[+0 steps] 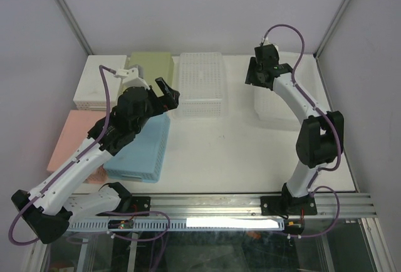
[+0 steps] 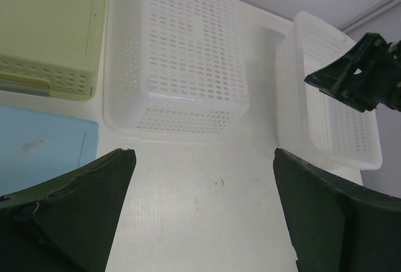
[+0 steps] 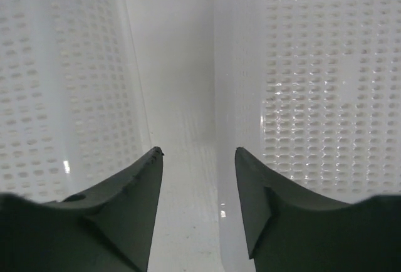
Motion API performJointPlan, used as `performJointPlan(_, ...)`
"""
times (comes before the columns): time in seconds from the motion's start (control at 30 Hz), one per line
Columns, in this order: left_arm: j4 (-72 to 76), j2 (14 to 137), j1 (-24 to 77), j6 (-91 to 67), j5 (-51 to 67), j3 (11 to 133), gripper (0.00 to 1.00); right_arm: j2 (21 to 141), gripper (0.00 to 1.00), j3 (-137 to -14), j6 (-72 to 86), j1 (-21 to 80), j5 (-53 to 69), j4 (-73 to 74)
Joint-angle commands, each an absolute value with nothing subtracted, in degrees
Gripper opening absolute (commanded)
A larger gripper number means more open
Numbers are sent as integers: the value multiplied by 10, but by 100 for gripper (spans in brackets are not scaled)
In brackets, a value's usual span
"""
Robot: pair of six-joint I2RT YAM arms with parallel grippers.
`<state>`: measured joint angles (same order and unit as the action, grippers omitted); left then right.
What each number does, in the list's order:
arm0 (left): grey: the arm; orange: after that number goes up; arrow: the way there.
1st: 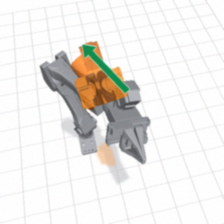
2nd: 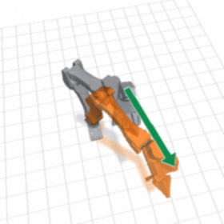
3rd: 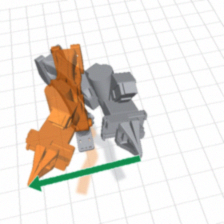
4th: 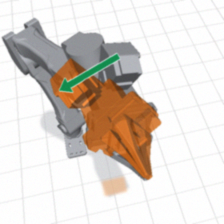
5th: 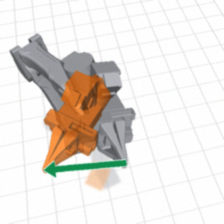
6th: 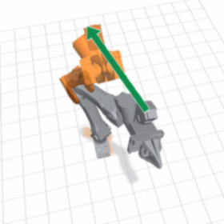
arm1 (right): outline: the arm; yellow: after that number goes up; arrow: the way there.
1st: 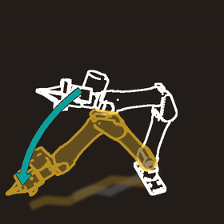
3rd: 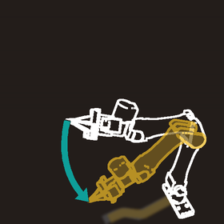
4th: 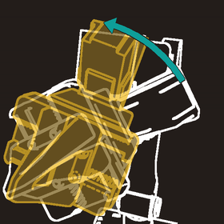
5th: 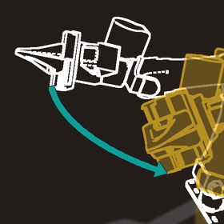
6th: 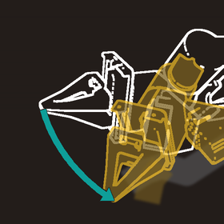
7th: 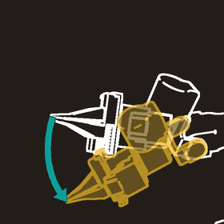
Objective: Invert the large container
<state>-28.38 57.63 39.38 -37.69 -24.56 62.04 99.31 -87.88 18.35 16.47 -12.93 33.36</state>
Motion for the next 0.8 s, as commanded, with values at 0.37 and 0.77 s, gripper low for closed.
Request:
performJointPlan(0.37, -253, 562, 395, -364, -239, 621, 99, 1019, 39, -878, 163, 143, -125, 346)
performJointPlan(0.77, -251, 561, 395, -366, -243, 617, 99, 1026, 9, -860, 166, 122, -63, 332)
